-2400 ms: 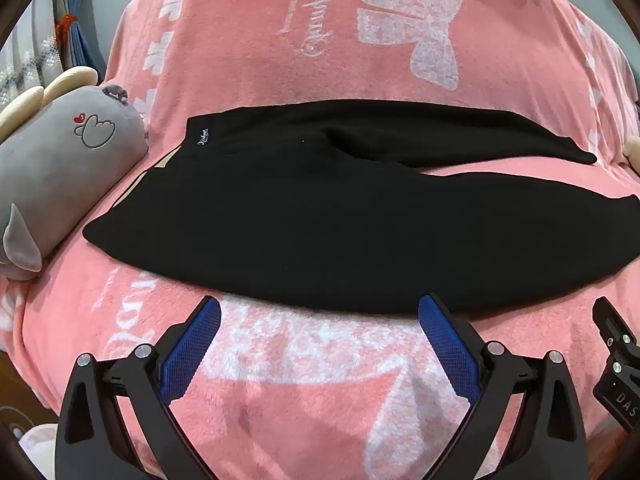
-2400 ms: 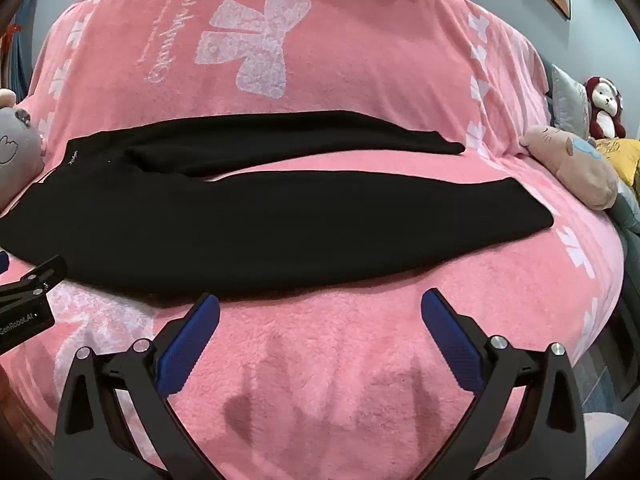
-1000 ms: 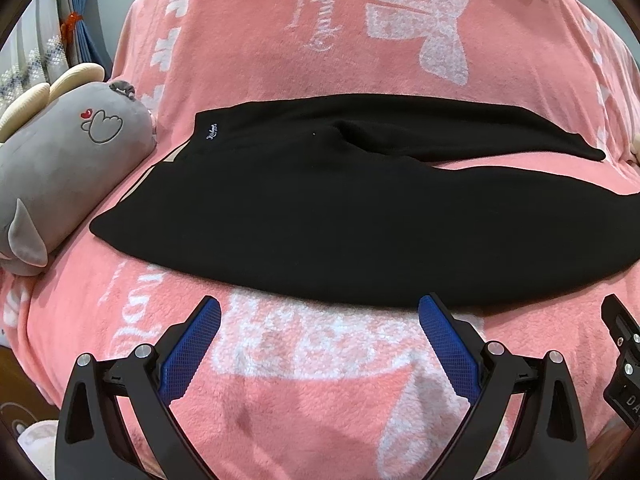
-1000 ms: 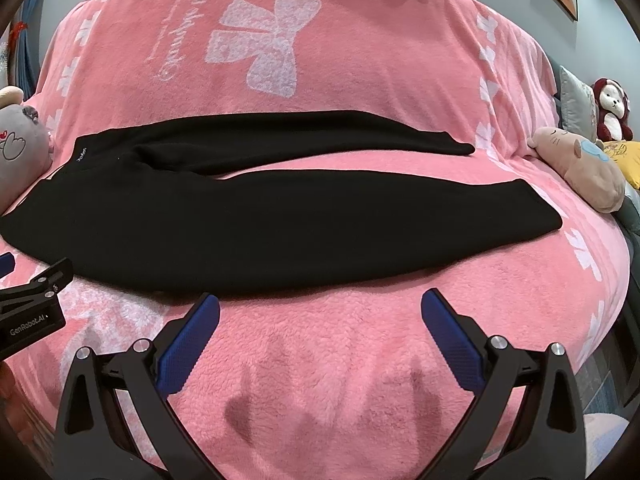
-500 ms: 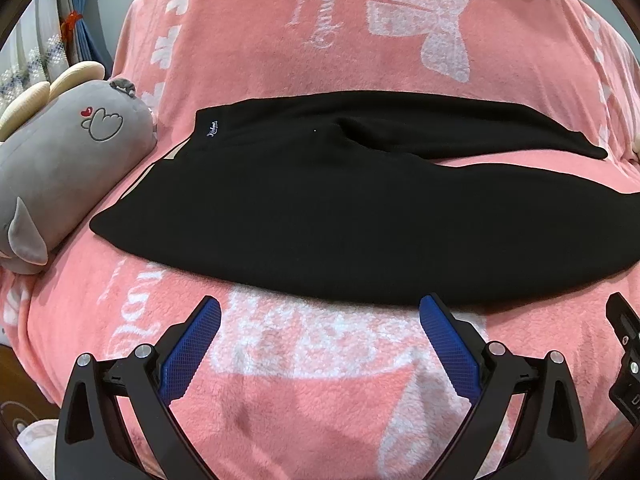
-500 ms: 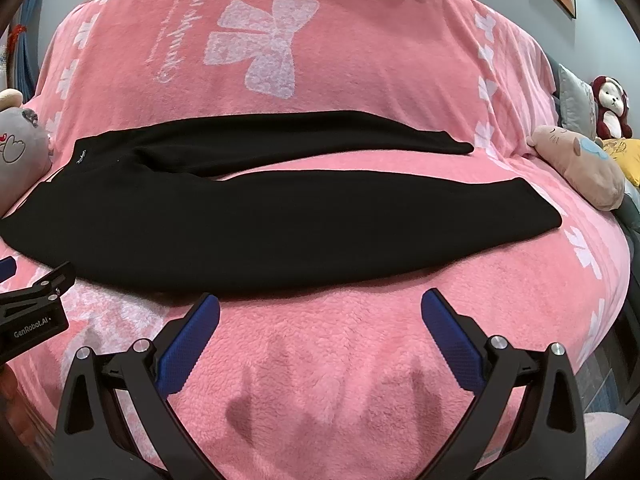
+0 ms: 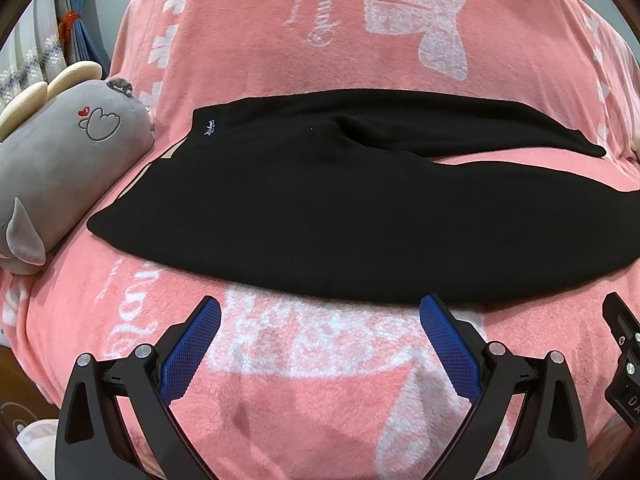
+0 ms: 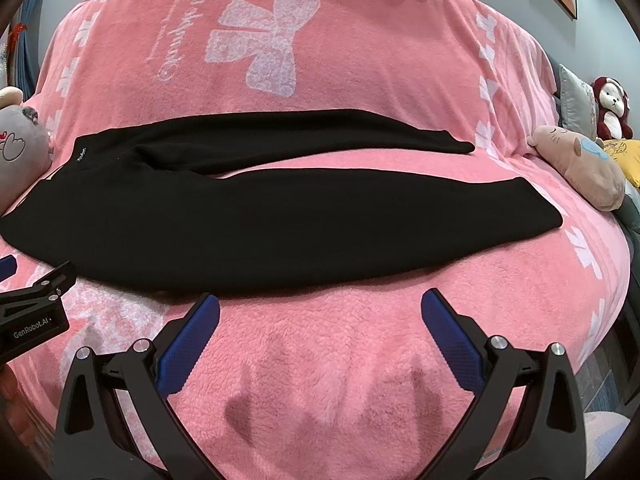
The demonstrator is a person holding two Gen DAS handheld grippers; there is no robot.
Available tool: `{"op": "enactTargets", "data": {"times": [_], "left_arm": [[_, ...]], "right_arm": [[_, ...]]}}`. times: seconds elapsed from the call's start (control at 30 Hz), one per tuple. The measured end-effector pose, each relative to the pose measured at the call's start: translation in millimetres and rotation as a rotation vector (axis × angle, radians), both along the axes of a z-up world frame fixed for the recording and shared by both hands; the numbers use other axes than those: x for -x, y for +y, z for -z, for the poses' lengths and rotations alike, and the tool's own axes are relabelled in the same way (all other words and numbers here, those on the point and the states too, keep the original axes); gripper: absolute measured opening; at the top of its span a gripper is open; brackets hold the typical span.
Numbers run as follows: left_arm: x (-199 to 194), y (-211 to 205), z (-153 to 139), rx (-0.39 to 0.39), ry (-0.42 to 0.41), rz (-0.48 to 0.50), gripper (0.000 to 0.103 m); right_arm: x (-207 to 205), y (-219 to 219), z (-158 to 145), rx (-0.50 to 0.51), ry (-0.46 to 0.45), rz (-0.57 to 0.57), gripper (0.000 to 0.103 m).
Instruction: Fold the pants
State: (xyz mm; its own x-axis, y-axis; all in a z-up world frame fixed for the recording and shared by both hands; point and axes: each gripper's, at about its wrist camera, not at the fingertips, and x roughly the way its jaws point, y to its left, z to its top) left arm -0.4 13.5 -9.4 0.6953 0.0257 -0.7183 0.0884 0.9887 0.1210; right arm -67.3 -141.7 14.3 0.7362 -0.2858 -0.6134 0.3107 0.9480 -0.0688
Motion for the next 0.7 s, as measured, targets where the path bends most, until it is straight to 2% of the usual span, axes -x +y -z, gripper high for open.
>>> {"op": "enactTargets", "data": {"times": [0.7], "left_arm": [[-0.3, -1.4, 3.3, -0.001, 0.012, -0.001, 0.097]], "right_arm": [[-0.9, -0.6, 2.6, -0.005, 0.007, -0.002, 0.098]]}}
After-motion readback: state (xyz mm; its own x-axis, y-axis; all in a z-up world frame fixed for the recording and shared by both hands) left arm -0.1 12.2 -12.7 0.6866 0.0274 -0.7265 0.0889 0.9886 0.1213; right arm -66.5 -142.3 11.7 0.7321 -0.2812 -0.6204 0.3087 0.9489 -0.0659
